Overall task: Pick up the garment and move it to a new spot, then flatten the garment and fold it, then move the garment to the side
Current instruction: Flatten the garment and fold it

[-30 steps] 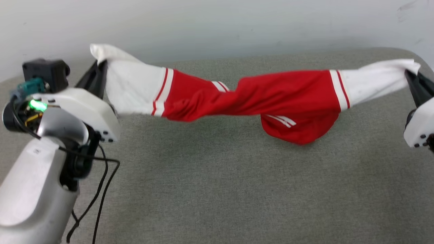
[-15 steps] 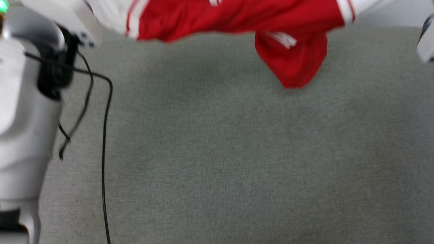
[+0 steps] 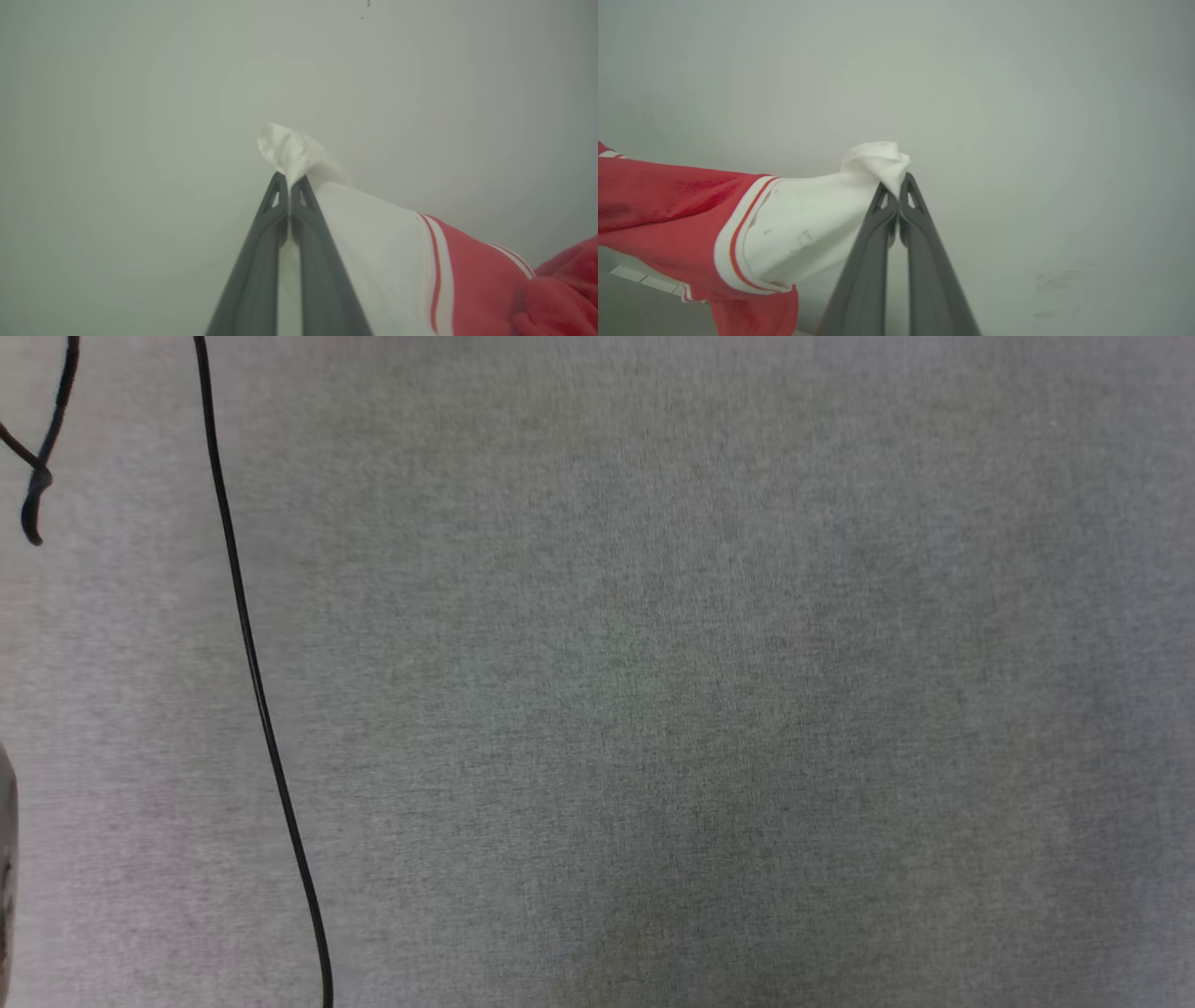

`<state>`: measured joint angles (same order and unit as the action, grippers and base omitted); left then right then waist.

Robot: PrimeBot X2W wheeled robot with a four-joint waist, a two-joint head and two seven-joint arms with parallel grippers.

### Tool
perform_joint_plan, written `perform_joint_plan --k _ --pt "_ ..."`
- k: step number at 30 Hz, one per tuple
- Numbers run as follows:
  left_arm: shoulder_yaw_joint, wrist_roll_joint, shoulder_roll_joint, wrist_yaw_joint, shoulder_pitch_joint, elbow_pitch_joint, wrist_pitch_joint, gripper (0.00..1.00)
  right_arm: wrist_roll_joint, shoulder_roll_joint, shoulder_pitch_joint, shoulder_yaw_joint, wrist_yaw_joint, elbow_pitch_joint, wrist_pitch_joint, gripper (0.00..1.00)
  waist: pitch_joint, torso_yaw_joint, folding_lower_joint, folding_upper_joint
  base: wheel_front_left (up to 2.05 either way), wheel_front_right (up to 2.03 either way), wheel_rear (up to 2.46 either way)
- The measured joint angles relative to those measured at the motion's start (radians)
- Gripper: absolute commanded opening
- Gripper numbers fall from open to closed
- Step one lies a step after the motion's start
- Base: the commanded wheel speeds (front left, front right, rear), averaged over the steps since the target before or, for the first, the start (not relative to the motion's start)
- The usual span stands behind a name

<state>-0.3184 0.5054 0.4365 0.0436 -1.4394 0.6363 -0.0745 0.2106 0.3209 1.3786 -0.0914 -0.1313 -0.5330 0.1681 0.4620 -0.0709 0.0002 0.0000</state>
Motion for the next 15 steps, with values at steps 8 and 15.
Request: perform_joint_plan --k 8,15 --pt "-0.002 0.018 -0.034 -0.028 -0.019 0.138 -0.058 0.00 0.029 -0.068 0.051 -0.066 0.000 -0.166 -0.081 0.00 0.106 -0.022 0.0000 0.0000 0.00 0.00 0.00" --pt "0.008 0.076 -0.079 -0.071 0.065 0.283 -0.089 0.00 0.072 -0.092 0.011 -0.119 0.000 -0.293 -0.145 0.00 0.147 -0.022 0.0000 -0.0001 0.00 0.00 0.00"
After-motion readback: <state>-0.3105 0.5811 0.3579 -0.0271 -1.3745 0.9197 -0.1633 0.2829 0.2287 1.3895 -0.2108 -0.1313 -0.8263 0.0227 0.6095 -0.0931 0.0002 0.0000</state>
